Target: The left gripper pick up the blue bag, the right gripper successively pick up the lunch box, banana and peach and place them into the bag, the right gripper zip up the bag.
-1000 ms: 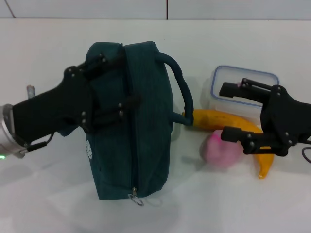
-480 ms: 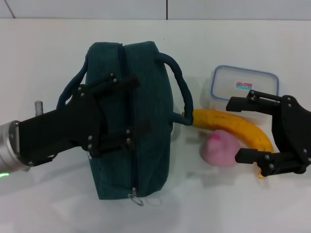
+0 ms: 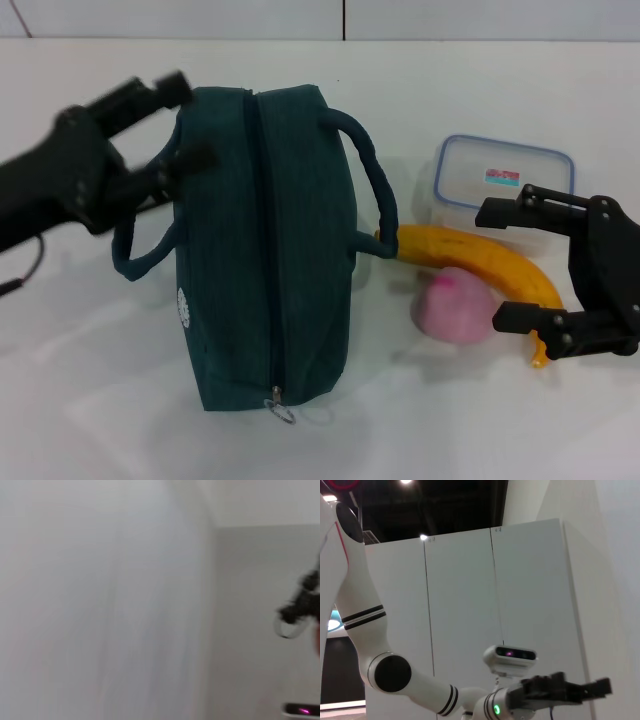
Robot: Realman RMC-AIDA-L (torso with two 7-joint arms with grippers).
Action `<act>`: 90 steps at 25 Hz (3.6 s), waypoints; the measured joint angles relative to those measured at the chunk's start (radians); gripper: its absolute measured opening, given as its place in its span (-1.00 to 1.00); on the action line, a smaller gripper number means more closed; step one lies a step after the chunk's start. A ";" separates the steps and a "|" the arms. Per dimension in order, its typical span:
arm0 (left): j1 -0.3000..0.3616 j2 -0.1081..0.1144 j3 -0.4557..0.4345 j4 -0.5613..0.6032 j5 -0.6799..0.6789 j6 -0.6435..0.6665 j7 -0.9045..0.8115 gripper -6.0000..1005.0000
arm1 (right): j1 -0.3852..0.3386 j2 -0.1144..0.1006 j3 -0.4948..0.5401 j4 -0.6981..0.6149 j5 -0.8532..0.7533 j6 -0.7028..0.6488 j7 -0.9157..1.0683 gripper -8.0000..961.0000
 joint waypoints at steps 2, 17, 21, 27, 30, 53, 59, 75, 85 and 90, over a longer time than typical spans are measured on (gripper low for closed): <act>0.001 0.008 -0.046 0.022 0.043 -0.027 -0.086 0.63 | 0.000 0.000 0.000 -0.004 -0.001 0.000 0.001 0.75; -0.030 -0.005 -0.090 0.032 0.261 -0.192 -0.348 0.63 | 0.018 0.009 0.024 -0.006 -0.006 0.002 0.006 0.75; -0.048 -0.014 -0.088 0.028 0.274 -0.193 -0.365 0.63 | 0.012 0.012 0.024 -0.007 -0.006 0.003 0.006 0.75; -0.094 -0.019 -0.087 0.021 0.305 -0.243 -0.439 0.62 | 0.002 0.020 0.025 0.002 -0.003 0.010 0.006 0.75; -0.109 -0.022 -0.089 0.002 0.319 -0.282 -0.432 0.62 | -0.007 0.022 0.025 0.004 0.000 0.025 0.005 0.75; -0.116 -0.026 -0.095 -0.035 0.281 -0.303 -0.186 -0.71 | -0.131 0.040 0.149 0.021 0.000 0.328 0.088 0.75; -0.121 -0.036 -0.094 -0.035 0.279 -0.302 -0.125 -0.79 | -0.141 0.045 0.148 0.045 -0.003 0.392 0.115 0.75; -0.134 -0.031 -0.095 -0.037 0.257 -0.308 -0.106 -0.90 | -0.117 0.035 0.143 0.043 -0.019 0.576 0.274 0.74; -0.123 -0.037 -0.095 -0.036 0.246 -0.308 -0.071 -0.90 | -0.131 0.025 0.255 0.035 -0.011 0.610 0.281 0.72; -0.122 -0.037 -0.095 -0.036 0.231 -0.308 -0.070 -0.90 | -0.181 0.037 0.386 0.035 -0.008 0.588 0.280 0.71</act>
